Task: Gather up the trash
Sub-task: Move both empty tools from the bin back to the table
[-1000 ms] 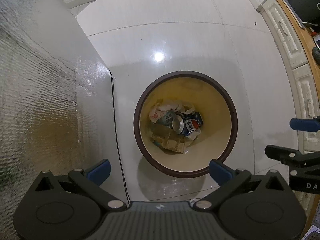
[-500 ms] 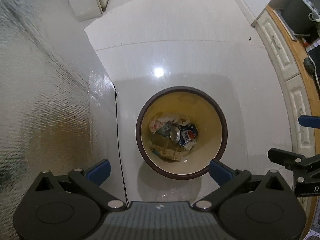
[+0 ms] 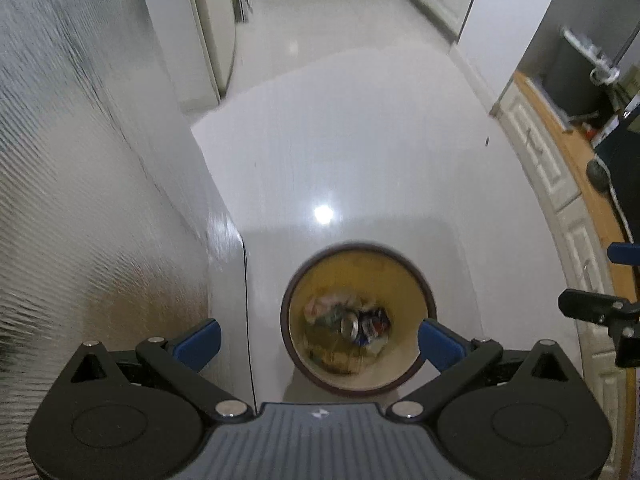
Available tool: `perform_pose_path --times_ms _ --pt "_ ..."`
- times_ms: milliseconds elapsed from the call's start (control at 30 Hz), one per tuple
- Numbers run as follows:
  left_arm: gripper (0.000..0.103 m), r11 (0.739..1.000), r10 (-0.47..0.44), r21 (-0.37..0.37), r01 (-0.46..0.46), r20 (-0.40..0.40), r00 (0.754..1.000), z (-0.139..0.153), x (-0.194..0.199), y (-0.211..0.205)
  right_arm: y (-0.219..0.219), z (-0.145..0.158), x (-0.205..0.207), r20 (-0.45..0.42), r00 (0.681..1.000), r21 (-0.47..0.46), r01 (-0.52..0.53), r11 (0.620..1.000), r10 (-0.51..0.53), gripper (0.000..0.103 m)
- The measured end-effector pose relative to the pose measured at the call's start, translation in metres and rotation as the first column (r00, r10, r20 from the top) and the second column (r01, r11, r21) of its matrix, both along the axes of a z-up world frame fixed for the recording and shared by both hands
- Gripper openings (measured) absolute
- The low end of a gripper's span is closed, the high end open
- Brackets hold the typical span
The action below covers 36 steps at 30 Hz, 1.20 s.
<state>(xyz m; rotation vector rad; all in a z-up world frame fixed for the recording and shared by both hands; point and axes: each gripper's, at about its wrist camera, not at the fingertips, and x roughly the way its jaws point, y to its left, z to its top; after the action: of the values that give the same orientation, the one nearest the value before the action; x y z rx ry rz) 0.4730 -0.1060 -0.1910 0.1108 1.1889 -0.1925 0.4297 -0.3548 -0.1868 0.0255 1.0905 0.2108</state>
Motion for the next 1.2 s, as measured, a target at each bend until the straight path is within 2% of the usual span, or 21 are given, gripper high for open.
perform_pose_path --times_ms 200,367,567,700,900,1067,1200 --pt "0.103 0.999 0.004 -0.035 0.001 0.138 0.990 0.040 -0.014 -0.003 -0.016 0.036 -0.011 0.124 0.990 0.018 0.068 0.998 -0.070 0.103" --pt "0.103 0.997 0.035 -0.069 -0.018 0.249 0.968 0.075 -0.029 -0.003 -0.020 0.068 -0.024 0.236 0.967 0.059 0.084 0.995 -0.095 0.103" --pt "0.103 0.996 0.070 -0.077 -0.047 0.336 0.939 0.122 -0.043 0.003 -0.014 0.100 -0.032 0.345 0.932 0.117 0.077 0.990 -0.113 0.103" --pt "0.103 0.996 0.083 -0.076 -0.056 0.419 0.904 0.169 -0.047 0.016 0.003 0.128 -0.028 0.400 0.913 0.093 0.044 0.995 -0.078 0.103" --pt "0.103 0.995 0.102 -0.054 -0.087 0.538 0.837 0.240 -0.050 0.041 0.033 0.192 -0.015 0.488 0.873 0.083 -0.028 0.996 -0.016 0.103" --pt "0.103 0.990 0.125 -0.023 -0.139 0.601 0.789 0.280 -0.050 0.079 0.069 0.245 -0.001 0.558 0.829 0.085 -0.096 0.992 0.033 0.103" --pt "0.103 0.979 0.174 -0.028 -0.202 0.630 0.757 0.297 -0.054 0.125 0.106 0.276 0.011 0.597 0.800 0.095 -0.153 0.984 0.067 0.103"
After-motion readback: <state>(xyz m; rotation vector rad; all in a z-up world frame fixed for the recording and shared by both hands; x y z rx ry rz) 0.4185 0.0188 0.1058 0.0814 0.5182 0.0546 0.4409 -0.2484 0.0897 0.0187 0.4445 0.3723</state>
